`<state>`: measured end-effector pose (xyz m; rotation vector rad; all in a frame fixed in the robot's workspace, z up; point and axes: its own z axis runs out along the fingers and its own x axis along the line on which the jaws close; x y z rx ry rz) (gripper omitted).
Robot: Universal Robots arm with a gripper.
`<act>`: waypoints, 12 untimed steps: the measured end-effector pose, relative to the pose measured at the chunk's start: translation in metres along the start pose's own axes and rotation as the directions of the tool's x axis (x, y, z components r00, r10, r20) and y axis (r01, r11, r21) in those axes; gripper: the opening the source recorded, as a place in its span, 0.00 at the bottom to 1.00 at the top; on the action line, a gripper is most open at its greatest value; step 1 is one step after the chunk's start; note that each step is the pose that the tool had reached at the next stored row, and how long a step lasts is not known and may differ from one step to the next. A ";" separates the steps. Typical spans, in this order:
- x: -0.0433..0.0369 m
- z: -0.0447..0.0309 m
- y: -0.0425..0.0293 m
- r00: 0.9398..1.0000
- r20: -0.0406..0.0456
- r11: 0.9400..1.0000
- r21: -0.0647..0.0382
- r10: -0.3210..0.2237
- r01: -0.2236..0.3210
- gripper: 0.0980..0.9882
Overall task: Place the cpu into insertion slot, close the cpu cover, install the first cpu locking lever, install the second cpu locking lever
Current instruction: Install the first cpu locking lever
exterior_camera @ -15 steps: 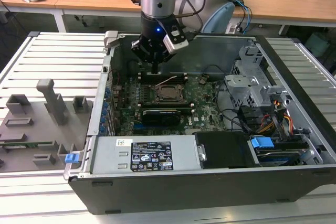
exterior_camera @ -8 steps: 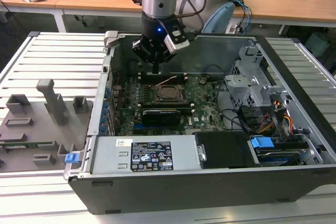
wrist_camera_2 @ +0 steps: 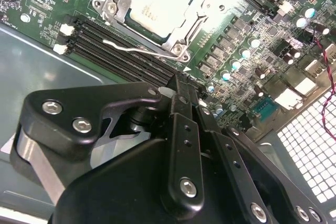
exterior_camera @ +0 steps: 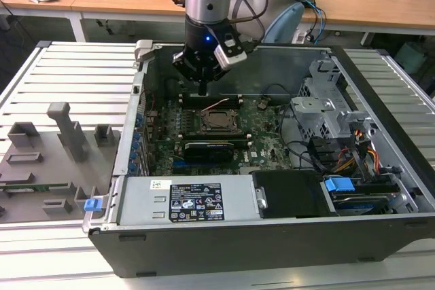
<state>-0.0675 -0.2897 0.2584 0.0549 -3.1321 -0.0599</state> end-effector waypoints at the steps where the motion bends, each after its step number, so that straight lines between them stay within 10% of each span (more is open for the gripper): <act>1: -0.0002 0.0000 0.0000 1.000 0.000 1.000 0.000 0.000 0.000 0.01; 12: -0.0119 0.0030 -0.0006 1.000 0.000 1.000 -0.004 0.000 0.000 0.01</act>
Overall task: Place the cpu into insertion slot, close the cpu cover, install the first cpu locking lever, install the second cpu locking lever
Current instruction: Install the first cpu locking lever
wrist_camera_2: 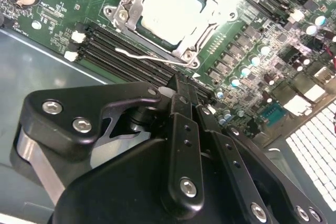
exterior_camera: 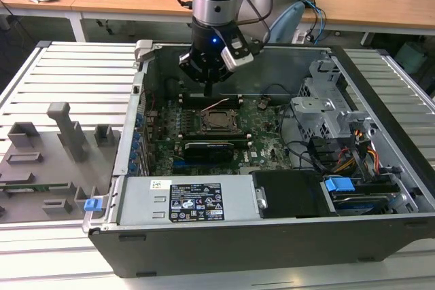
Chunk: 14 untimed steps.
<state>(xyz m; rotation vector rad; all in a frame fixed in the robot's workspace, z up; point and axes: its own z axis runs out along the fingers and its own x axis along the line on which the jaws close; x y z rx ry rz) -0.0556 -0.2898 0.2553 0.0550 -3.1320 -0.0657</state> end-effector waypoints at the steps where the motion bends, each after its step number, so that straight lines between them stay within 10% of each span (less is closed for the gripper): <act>1: -0.0005 0.0003 -0.0001 1.000 0.000 1.000 -0.005 0.000 0.000 0.01; 5: -0.0012 0.0026 -0.0002 1.000 0.003 1.000 -0.027 0.000 0.000 0.01; 14: -0.0135 0.0191 -0.0010 1.000 0.004 0.999 -0.036 -0.003 0.004 0.01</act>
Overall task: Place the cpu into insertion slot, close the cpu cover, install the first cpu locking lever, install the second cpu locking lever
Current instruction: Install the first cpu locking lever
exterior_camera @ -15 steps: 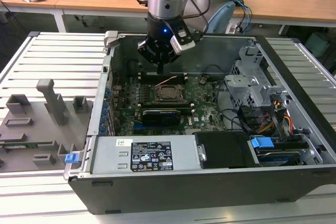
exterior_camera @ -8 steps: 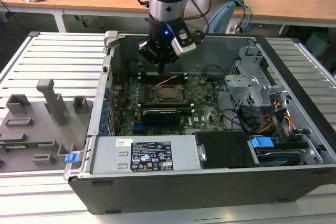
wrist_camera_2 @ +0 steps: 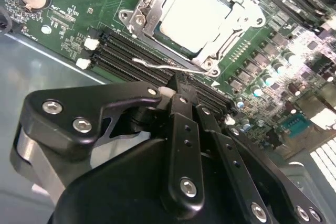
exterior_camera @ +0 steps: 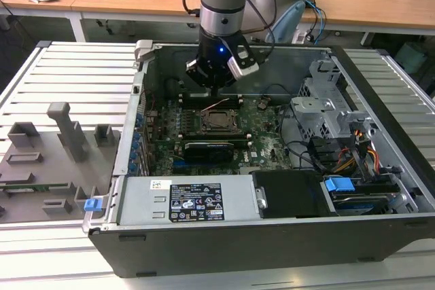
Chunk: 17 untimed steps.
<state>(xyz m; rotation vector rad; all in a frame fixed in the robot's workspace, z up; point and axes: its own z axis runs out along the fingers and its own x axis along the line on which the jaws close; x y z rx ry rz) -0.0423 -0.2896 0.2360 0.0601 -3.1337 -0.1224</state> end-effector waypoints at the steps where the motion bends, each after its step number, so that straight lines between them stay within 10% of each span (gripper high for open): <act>1: -0.0005 0.0024 0.0001 1.000 -0.001 1.000 0.000 -0.007 0.007 0.01; 17: -0.0235 0.0176 0.0043 1.000 -0.001 1.000 -0.001 -0.011 0.011 0.01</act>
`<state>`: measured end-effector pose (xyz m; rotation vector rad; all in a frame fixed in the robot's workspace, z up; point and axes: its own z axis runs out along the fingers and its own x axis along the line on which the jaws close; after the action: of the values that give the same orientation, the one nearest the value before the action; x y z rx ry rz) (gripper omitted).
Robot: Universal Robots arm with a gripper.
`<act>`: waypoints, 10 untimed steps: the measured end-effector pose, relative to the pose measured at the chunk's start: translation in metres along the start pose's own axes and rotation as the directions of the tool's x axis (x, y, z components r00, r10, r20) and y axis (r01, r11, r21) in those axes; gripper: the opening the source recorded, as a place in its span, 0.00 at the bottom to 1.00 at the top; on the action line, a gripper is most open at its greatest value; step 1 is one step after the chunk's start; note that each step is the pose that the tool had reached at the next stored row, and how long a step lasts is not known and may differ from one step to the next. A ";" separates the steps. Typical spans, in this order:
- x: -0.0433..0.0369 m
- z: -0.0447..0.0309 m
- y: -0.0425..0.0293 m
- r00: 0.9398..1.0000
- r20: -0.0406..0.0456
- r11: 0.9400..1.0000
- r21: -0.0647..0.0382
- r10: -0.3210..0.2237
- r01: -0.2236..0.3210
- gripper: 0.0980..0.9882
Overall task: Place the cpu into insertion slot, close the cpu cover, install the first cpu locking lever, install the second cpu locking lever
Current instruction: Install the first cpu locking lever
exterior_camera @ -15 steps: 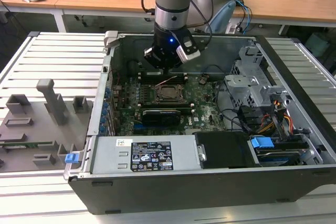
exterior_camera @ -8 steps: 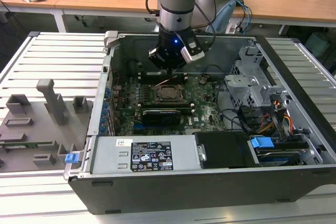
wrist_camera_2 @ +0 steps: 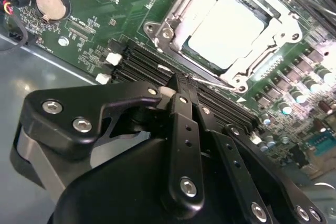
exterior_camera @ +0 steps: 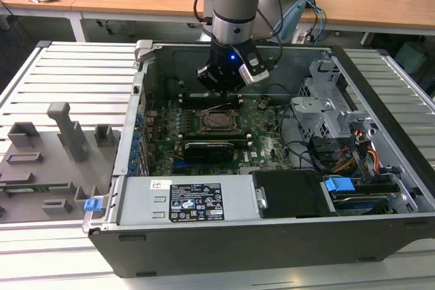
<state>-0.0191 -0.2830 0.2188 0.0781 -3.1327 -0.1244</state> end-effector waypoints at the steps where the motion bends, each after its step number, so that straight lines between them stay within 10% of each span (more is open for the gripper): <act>1: -0.0014 0.0010 -0.0001 1.000 0.000 1.000 0.000 0.000 0.000 0.01; 10: -0.0061 0.0107 -0.0011 1.000 0.000 1.000 0.003 0.000 0.000 0.01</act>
<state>-0.0130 -0.2829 0.2080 0.0782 -3.1329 -0.1191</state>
